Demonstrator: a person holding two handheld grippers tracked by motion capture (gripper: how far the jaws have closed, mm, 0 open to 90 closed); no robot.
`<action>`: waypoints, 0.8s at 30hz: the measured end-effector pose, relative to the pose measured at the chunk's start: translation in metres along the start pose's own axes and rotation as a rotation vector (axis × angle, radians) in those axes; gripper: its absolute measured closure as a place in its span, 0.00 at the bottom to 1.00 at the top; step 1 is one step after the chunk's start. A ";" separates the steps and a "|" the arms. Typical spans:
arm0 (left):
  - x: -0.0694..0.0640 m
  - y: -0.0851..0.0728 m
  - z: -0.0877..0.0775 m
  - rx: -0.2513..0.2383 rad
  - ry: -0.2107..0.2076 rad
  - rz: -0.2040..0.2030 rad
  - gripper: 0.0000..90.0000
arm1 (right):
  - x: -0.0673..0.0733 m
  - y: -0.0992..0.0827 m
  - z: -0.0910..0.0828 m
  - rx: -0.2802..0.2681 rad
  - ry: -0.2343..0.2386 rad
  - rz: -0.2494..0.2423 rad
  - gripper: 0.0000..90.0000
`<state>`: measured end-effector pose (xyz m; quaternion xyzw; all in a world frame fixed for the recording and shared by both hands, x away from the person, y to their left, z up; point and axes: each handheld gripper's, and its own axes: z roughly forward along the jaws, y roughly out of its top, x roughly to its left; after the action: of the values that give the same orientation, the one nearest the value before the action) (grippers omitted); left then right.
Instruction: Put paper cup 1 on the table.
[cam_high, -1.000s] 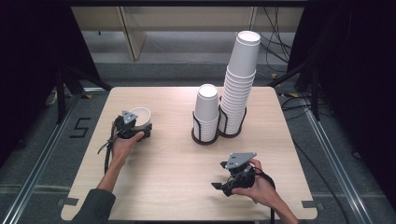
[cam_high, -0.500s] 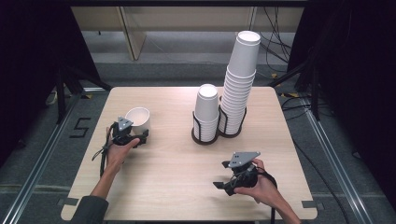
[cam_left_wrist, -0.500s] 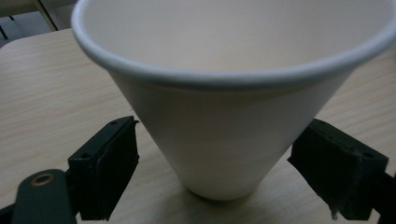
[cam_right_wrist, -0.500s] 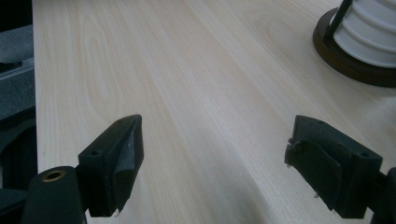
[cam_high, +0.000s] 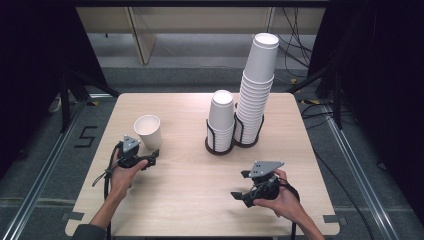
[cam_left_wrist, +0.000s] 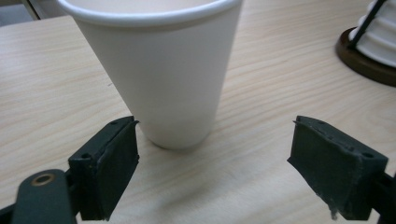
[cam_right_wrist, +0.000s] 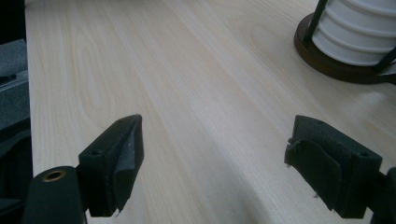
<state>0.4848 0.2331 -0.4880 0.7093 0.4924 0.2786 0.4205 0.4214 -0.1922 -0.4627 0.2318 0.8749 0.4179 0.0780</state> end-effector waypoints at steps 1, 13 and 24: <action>-0.003 -0.001 -0.003 -0.008 -0.010 -0.001 0.16 | 0.000 0.000 0.000 -0.004 -0.002 -0.002 0.21; -0.051 -0.015 -0.047 -0.064 -0.096 0.018 0.16 | -0.004 0.001 -0.011 -0.030 -0.035 0.042 0.21; -0.086 -0.039 -0.066 -0.048 -0.158 0.061 0.16 | -0.011 0.000 -0.015 -0.055 -0.070 0.077 0.21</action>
<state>0.3823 0.1809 -0.4879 0.7332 0.4292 0.2463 0.4664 0.4259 -0.2080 -0.4539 0.2777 0.8503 0.4360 0.0987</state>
